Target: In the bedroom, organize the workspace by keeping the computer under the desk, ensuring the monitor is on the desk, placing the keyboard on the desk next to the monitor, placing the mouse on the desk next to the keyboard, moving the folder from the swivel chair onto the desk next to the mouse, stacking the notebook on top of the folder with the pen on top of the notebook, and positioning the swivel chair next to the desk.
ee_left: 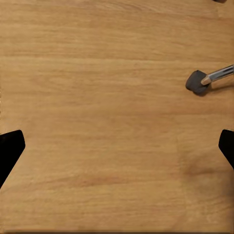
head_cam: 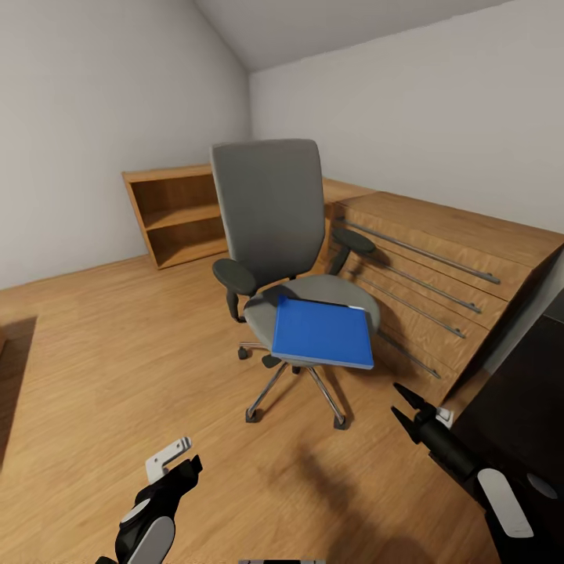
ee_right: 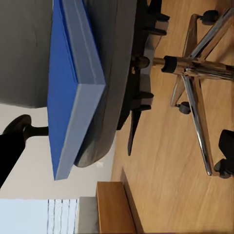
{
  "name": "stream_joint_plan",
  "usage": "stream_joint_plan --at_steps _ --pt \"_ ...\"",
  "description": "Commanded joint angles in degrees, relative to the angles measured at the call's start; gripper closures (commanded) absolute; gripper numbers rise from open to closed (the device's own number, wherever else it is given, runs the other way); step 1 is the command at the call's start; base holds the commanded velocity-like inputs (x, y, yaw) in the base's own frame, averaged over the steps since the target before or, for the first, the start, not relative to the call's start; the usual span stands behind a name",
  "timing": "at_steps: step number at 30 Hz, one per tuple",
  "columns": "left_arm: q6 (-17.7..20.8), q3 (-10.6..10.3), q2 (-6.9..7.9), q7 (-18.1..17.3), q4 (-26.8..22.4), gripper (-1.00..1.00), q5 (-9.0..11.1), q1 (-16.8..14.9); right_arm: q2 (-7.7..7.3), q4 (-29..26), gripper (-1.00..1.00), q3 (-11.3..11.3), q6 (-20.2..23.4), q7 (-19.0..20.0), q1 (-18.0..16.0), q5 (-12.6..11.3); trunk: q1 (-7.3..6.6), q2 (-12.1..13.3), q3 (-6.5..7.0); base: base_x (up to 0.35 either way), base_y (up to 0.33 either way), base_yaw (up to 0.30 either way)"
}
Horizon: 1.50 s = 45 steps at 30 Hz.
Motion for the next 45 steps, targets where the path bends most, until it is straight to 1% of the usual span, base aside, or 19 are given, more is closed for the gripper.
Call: stream_joint_plan --at_steps 1,2,4,6,7,8,13,19,21,28,29,31,33,37,40,45 --pt "0.22 -0.13 0.05 0.37 -0.08 -1.00 0.21 -0.05 0.11 -0.03 -1.00 0.31 0.42 -0.01 -0.04 -0.22 -0.01 -0.02 -0.06 0.000 0.000 0.000" --pt "0.24 -0.13 0.05 0.35 -0.08 -1.00 0.23 -0.05 0.16 -0.04 -1.00 0.66 0.44 -0.06 -0.04 -0.22 -0.01 -0.02 -0.06 0.000 0.000 0.000" --pt "0.26 -0.14 0.05 0.32 -0.08 -1.00 0.26 -0.05 0.26 -0.19 -1.00 2.76 0.39 -0.25 -0.05 -0.31 -0.01 -0.02 -0.06 0.000 0.000 0.000" --pt "0.28 -0.15 0.10 0.31 -0.08 -1.00 0.28 -0.05 0.46 -0.45 -1.00 4.22 0.34 -0.37 -0.07 -0.45 -0.01 -0.02 -0.06 0.000 0.000 0.000" --pt "0.28 -0.15 0.12 0.29 -0.08 -1.00 0.28 -0.05 1.05 -0.81 -1.00 4.85 0.32 -0.48 -0.10 -0.46 -0.01 -0.02 -0.06 0.000 0.000 0.000" --pt "0.28 -0.15 0.13 0.30 -0.08 -1.00 0.28 -0.05 1.31 -0.96 -1.00 5.04 0.33 -0.52 -0.14 -0.44 -0.01 -0.02 -0.06 0.000 0.000 0.000" --pt "0.24 -0.17 0.14 0.23 -0.08 -1.00 0.26 -0.05 1.76 -2.20 -1.00 5.48 0.38 -0.58 -0.20 -0.33 -0.01 -0.02 -0.06 0.040 0.008 0.000" --pt "0.21 -0.24 0.13 0.24 -0.01 -1.00 0.29 -0.05 1.82 -2.59 -1.00 6.12 0.44 -1.04 -0.36 -0.18 -0.01 -0.02 -0.06 0.148 0.032 0.000" --pt "0.20 -0.24 0.14 0.26 0.00 -1.00 0.29 -0.05 1.82 -2.67 -1.00 6.48 0.44 -2.24 -0.44 -0.16 -0.01 -0.02 -0.06 0.027 0.005 0.000" --pt "0.25 -0.36 0.07 0.21 0.01 -1.00 0.36 -0.05 1.78 -3.61 -1.00 6.56 0.38 -5.42 -0.52 -0.15 -0.01 -0.02 -0.06 0.013 0.001 0.000" --pt "0.23 -0.63 0.06 0.25 0.01 -1.00 0.33 -0.05 1.77 -3.70 -1.00 6.55 0.37 -5.84 -0.53 -0.15 -0.01 -0.02 -0.06 0.124 0.000 0.000" --pt "0.20 -2.65 0.10 0.46 0.01 -1.00 0.32 -0.05 1.81 -3.83 -1.00 6.55 0.32 -6.91 -0.56 -0.16 -0.01 -0.02 -0.06 0.194 0.000 0.000" --pt "0.20 -3.15 0.12 0.48 0.01 -1.00 0.27 -0.05 1.82 -3.85 -1.00 6.56 0.31 -7.12 -0.56 -0.20 -0.01 -0.02 -0.06 0.088 0.000 0.000" --pt "0.20 -3.40 0.21 0.42 0.01 -1.00 0.09 -0.05 1.82 -3.86 -1.00 6.58 0.31 -7.23 -0.56 -0.20 -0.01 -0.02 -0.06 0.034 0.000 0.000" --pt "0.20 -3.47 0.22 0.53 0.01 -1.00 0.08 -0.05 1.83 -3.87 -1.00 6.62 0.30 -7.31 -0.56 -0.13 -0.09 0.02 0.61 0.007 0.000 0.000" --pt "0.20 -3.49 0.25 0.35 0.01 -1.00 0.16 -0.05 1.83 -3.87 -1.00 6.63 0.30 -7.35 -0.56 -0.09 -0.09 0.02 0.61 0.001 0.000 0.000"
